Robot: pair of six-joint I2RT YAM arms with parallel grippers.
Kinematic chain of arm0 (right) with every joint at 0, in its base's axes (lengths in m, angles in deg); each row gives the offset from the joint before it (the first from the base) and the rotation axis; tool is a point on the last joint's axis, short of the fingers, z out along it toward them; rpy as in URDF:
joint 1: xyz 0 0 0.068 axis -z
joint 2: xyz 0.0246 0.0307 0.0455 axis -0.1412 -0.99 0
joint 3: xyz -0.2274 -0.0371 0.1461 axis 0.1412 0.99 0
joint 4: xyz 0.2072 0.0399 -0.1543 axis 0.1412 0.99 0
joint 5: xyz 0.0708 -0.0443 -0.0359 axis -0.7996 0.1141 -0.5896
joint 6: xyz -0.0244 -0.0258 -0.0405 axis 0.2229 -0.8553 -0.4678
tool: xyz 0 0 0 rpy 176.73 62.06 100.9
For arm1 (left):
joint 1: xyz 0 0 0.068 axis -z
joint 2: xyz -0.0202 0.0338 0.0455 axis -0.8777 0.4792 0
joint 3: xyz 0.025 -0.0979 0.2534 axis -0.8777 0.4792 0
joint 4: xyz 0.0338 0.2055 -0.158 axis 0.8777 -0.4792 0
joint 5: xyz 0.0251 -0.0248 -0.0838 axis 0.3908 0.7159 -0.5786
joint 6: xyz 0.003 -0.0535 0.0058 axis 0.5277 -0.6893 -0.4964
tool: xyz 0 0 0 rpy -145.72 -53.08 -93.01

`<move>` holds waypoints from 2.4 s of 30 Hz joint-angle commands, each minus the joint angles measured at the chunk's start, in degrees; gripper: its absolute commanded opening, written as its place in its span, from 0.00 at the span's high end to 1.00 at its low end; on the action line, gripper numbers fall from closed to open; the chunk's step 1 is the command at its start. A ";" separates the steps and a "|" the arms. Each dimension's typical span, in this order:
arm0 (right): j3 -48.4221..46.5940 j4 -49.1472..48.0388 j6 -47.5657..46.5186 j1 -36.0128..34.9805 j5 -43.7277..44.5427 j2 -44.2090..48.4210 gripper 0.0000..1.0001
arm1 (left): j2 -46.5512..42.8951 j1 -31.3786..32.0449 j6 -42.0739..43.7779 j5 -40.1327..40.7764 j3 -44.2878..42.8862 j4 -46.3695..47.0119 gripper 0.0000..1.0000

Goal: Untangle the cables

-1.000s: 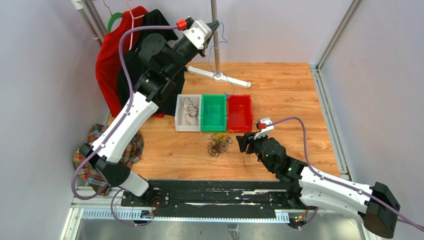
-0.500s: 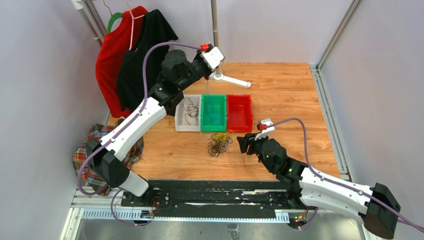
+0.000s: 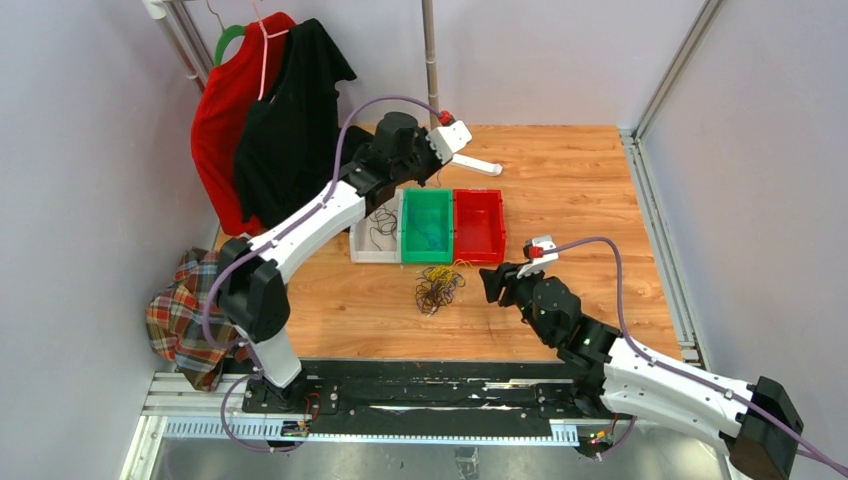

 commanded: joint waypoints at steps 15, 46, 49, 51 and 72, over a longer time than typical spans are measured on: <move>-0.47 1.79 1.74 5.07 -0.23 -2.64 0.49 | 12.65 1.02 -7.58 -0.71 -1.26 -8.32 1.00; -3.70 4.21 3.22 7.60 -5.56 -3.80 0.50 | 3.76 1.14 -2.33 -16.20 -4.88 -36.55 0.25; -3.29 4.98 3.52 7.82 -5.54 -3.03 0.50 | -0.63 2.51 -3.22 -22.51 3.94 -36.24 0.28; -3.13 5.56 3.53 7.95 -5.64 -2.78 0.50 | -1.69 3.47 -4.83 -23.71 8.28 -34.58 0.32; -2.34 4.69 4.13 8.12 -9.23 -4.97 0.55 | 3.22 3.75 -17.17 -26.21 22.49 -11.14 0.68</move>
